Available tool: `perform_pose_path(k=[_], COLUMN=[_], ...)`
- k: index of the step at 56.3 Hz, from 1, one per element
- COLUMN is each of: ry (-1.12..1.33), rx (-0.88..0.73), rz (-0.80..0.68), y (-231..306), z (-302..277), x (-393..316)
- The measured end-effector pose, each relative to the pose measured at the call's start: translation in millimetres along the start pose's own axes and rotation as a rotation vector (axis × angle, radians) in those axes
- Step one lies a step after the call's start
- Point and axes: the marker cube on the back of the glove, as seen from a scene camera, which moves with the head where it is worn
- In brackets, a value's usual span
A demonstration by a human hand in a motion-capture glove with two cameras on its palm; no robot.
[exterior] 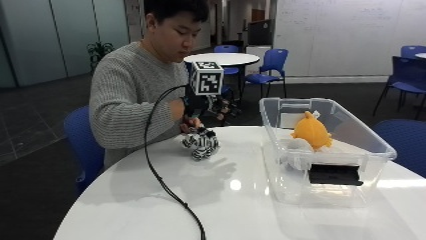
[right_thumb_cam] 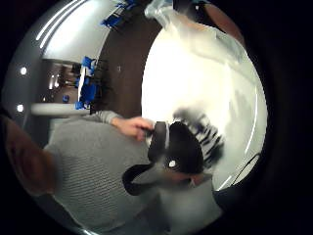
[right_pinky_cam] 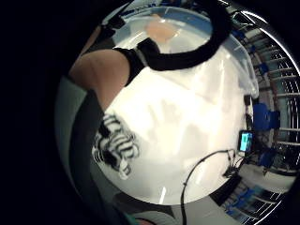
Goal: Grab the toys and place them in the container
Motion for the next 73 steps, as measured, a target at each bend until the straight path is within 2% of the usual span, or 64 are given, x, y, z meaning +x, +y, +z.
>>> perform_pose_path(k=[16,29,38,53,66,73], ry=[-0.006,0.187,0.311,0.279,0.203,0.147], rx=[-0.068,-0.179,-0.096,-0.084,0.117,0.134], rz=[0.033,0.016,0.012,-0.005,-0.040,-0.024], y=[21.8,24.5,21.5,17.8,3.3,-2.0], z=[52.5,119.3,136.5,134.0,137.0,134.7], x=[-10.6,-23.8,-28.9,-22.2,-20.4,-16.1])
